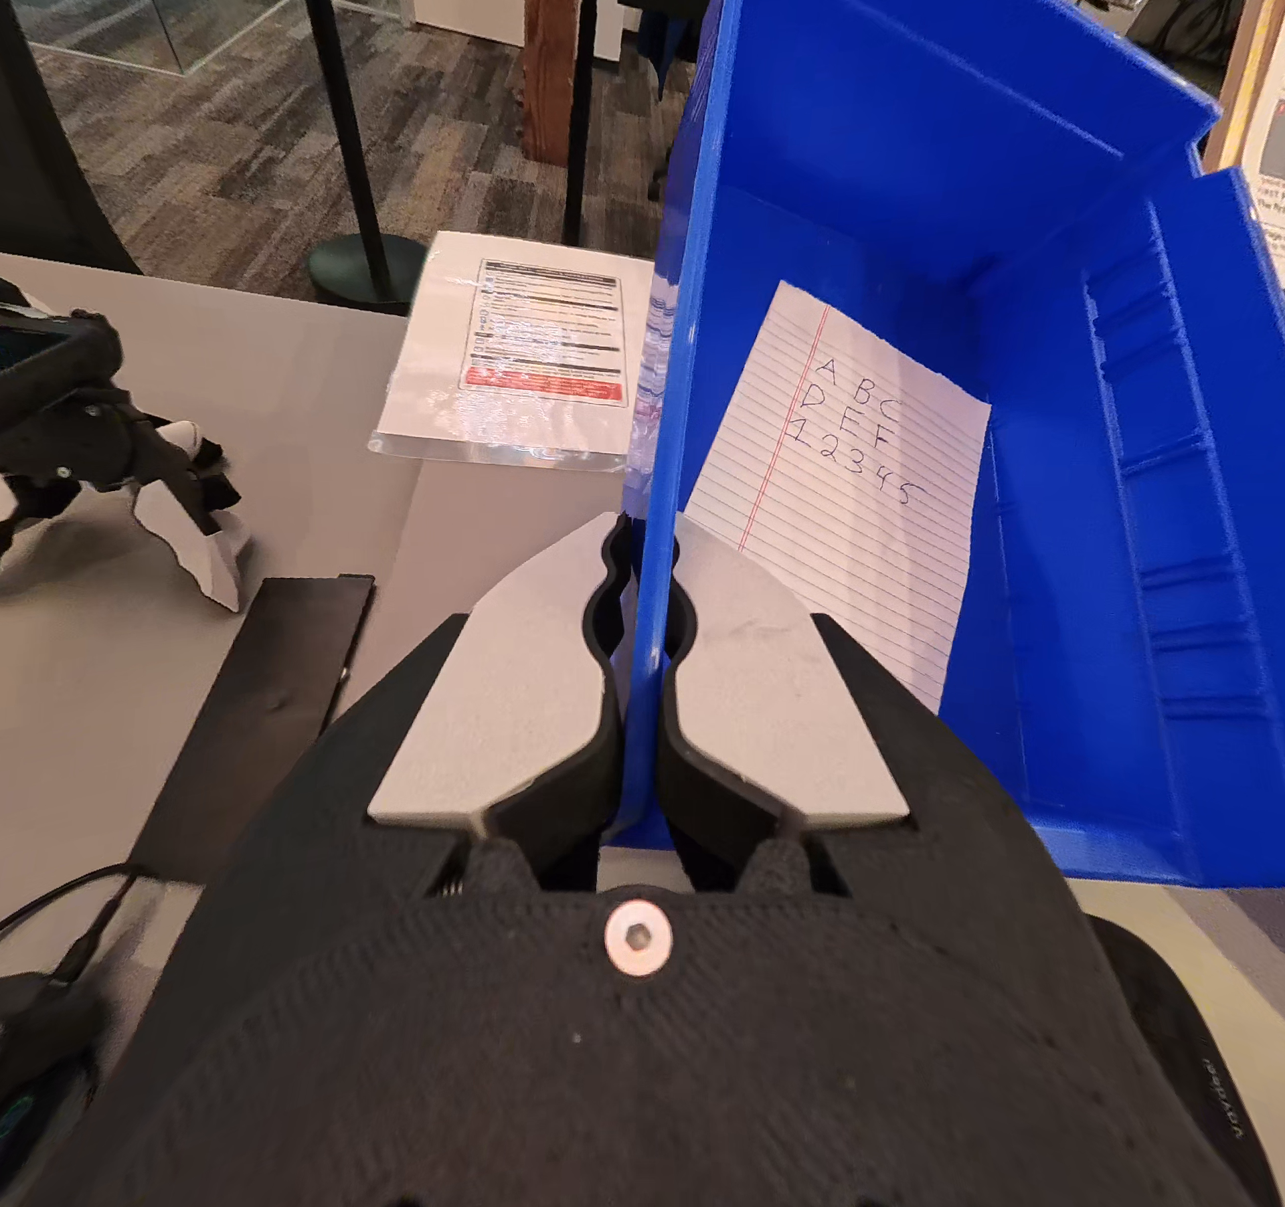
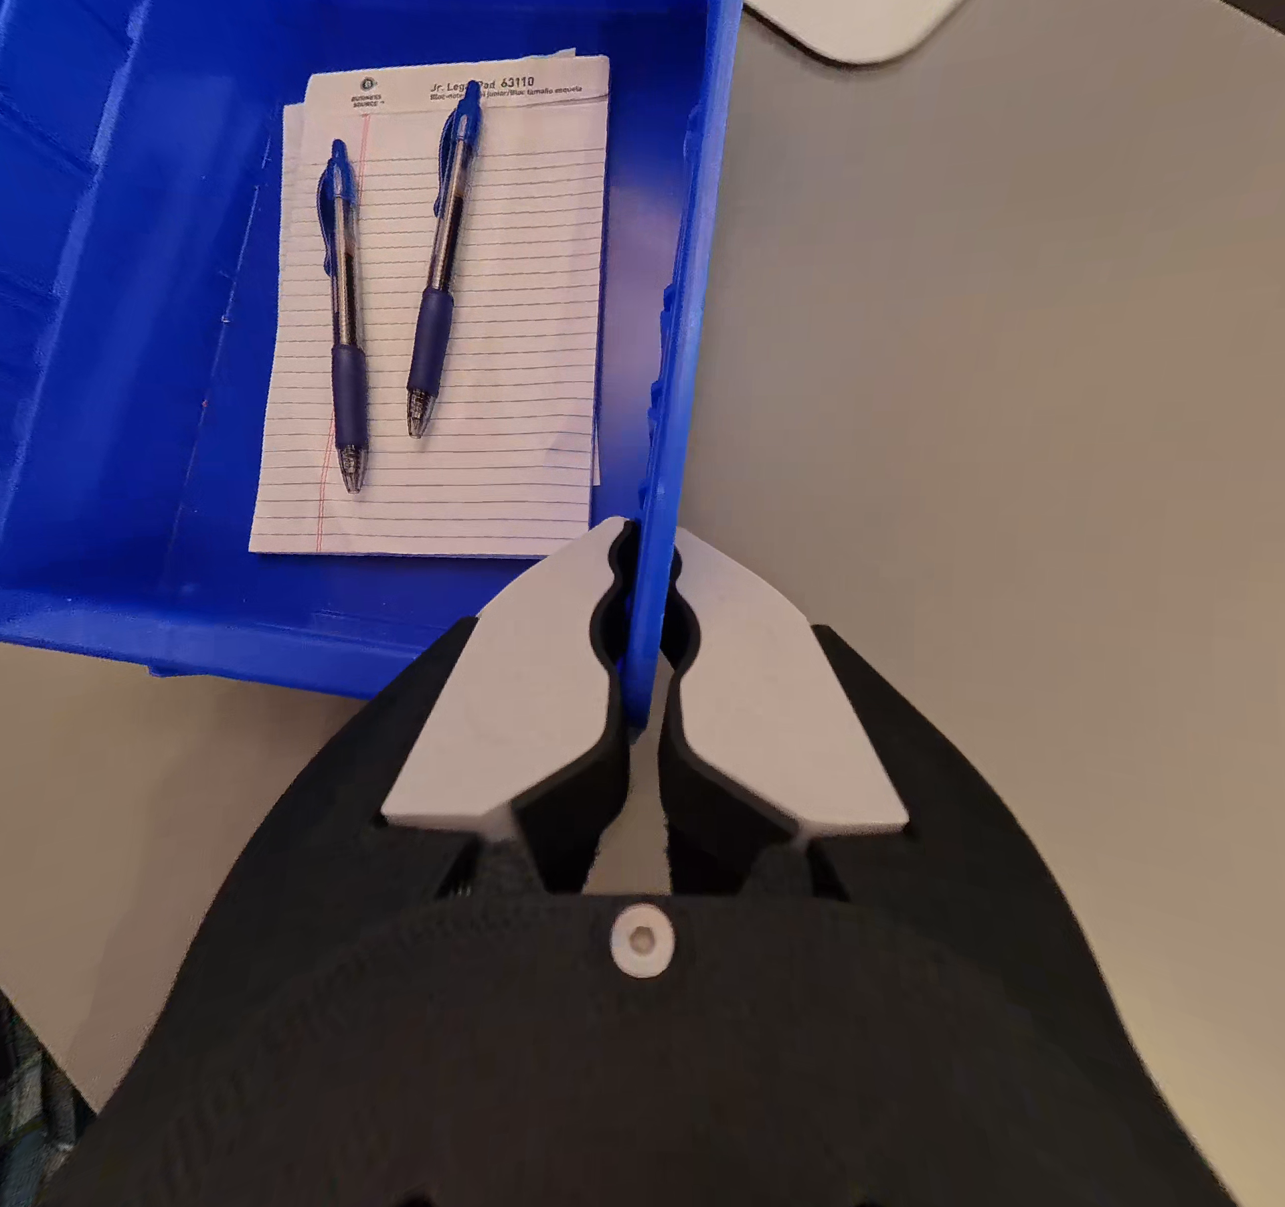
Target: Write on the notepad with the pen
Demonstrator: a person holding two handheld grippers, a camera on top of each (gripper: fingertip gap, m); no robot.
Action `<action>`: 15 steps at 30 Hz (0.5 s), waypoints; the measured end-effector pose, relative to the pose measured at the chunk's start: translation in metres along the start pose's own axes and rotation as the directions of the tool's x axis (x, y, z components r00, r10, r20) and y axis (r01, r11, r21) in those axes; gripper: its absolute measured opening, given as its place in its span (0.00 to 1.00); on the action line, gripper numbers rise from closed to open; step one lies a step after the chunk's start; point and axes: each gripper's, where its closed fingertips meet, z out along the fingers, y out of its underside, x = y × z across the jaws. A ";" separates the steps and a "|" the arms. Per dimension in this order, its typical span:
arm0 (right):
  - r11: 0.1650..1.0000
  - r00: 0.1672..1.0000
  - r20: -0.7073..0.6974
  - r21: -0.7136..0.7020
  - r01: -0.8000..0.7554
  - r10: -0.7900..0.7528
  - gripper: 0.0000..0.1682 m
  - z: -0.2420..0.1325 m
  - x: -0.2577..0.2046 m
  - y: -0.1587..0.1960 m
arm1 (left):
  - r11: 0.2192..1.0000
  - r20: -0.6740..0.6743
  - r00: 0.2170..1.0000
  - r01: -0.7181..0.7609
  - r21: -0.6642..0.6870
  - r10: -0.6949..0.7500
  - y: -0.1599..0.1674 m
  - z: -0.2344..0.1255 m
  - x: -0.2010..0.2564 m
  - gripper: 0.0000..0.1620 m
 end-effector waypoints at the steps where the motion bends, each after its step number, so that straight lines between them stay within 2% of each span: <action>1: 1.000 1.000 0.008 -0.004 0.019 -0.019 0.02 0.007 -0.008 -0.007 | 1.000 0.005 1.000 -0.003 0.003 0.003 0.000 -0.003 -0.003 0.03; 6: 0.997 0.995 0.068 -0.017 0.075 -0.073 0.02 0.047 -0.045 -0.046 | 1.000 0.017 1.000 0.014 0.024 -0.014 0.000 -0.015 -0.022 0.03; 15: 0.998 0.992 0.111 0.015 0.053 -0.054 0.03 0.117 -0.085 -0.122 | 0.996 0.063 0.996 0.061 0.069 -0.066 -0.003 -0.036 -0.066 0.03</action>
